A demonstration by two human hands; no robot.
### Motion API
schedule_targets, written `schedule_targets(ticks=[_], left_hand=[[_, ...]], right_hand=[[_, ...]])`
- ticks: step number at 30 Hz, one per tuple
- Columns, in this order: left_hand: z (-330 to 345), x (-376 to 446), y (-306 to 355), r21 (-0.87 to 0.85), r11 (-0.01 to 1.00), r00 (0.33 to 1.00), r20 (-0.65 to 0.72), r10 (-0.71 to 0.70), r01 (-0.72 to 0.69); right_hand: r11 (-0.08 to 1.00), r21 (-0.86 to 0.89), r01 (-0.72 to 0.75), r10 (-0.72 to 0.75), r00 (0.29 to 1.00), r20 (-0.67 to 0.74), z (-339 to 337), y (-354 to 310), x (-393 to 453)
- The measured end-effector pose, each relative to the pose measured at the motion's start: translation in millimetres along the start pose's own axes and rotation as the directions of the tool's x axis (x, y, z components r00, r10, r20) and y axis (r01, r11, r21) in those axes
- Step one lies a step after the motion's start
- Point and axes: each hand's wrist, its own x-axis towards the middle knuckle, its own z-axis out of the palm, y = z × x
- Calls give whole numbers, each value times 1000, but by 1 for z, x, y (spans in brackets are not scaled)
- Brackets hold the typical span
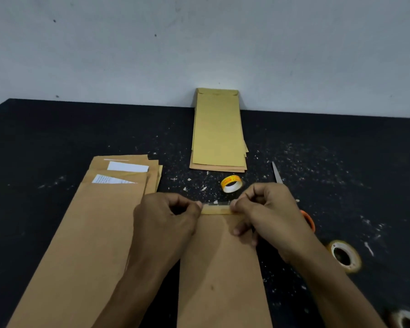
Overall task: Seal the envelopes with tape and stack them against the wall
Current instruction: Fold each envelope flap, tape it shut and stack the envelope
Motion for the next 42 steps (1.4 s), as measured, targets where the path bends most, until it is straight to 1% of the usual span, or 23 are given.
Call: schedule_targets(ticks=[3,7,10,13,19,22,28,31,35,39,42], left_hand=[[1,1,1,46,998,999,-37,37,-35],[4,-1,1,19,997,995,-66,70,-69],[7,0,-2,30,993,989,-94,113,-111],[11,0,-4,94,983,978,-123,169,-158],[17,-3,-11,208,945,954,-112,279,-252],[20,-5,-13,243,932,945,-120,304,-269],[20,-6,-14,338,874,915,-78,395,-349],[20,-7,-15,360,865,914,-74,400,-350],[19,-7,-14,391,865,928,-66,367,-314],[16,-2,-14,399,889,957,-85,278,-223],[14,2,-12,420,889,963,-107,249,-183]], right_hand=[[999,-38,10,-11,1000,-26,3,3,0],[997,-69,43,-48,996,-72,7,3,-1],[976,-190,107,-135,981,-141,12,7,-2],[958,-249,140,-190,963,-192,16,14,1],[901,-395,180,-277,939,-204,21,22,4],[890,-414,191,-297,932,-210,21,22,5],[881,-420,219,-328,921,-208,24,23,4],[867,-439,233,-350,914,-207,25,24,3],[854,-452,256,-385,896,-219,27,24,2],[858,-450,248,-379,897,-227,27,24,0],[860,-444,252,-376,901,-216,26,23,-1]])
